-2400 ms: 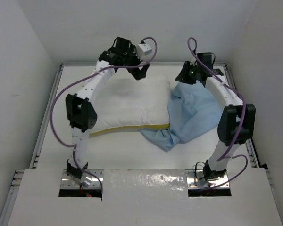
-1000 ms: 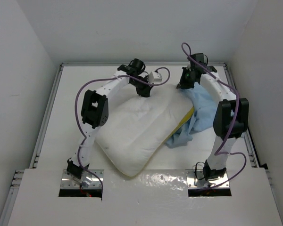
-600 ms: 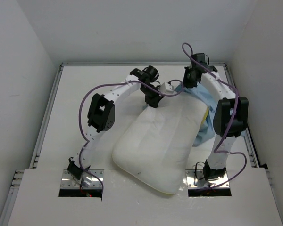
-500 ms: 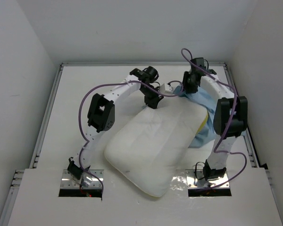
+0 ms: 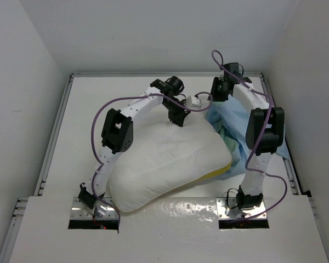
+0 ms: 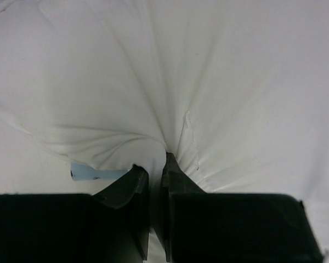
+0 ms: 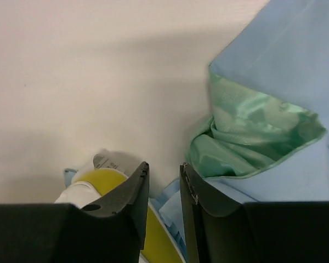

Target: Put the pillow into the pillowcase

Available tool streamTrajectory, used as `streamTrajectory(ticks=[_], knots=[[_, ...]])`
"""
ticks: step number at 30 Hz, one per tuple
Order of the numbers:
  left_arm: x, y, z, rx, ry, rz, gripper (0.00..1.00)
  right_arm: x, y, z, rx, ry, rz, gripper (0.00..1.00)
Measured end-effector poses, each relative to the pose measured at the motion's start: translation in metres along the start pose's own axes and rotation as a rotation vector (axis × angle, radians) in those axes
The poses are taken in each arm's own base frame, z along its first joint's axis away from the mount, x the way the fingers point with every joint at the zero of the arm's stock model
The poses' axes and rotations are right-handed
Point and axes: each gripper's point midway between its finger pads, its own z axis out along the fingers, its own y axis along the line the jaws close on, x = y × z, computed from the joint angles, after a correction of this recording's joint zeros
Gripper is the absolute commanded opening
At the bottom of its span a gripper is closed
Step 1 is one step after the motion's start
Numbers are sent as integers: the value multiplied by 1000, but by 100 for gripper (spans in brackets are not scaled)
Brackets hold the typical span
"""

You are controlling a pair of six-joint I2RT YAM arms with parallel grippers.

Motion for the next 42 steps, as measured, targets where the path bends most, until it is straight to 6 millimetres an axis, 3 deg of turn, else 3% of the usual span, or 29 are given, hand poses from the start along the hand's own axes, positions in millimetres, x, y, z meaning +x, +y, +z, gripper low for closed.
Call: streamTrajectory(ticks=[3,9,14,17,19,25,27,28,29,31,37,39,42], knots=[[-1,0,0,-3,-4,-12,0,15,1,5,-22,52,-11,40],[-4,-3,-4,4,-3,-26,0,32,-7,-7,-7,124,-147,72],[-23,-11,-22,10,-29,-6,0,38,-14,-43,2,125,-312,74],[-29,-13,-23,13,-42,6,0,33,-14,-58,-4,106,-397,70],[-29,-15,-22,17,-39,6,0,32,-16,-57,1,108,-429,68],[-31,-20,-16,28,-35,9,0,46,-29,-22,36,176,-452,58],[-30,-22,-12,33,-33,8,0,51,-32,-8,57,190,-463,46],[-30,-22,-10,34,-32,5,0,51,-33,-4,66,186,-464,28],[-30,-23,-8,35,-32,3,0,53,-31,2,69,186,-475,16],[-29,-22,-5,35,-33,-8,0,48,-27,7,77,157,-463,0],[-27,-19,9,17,-34,-53,0,31,-3,8,52,68,-420,0],[-25,-15,15,-6,-31,-82,0,30,7,-1,32,35,-437,0],[-24,-4,20,-59,-29,-129,0,45,31,-26,-31,33,-501,0]])
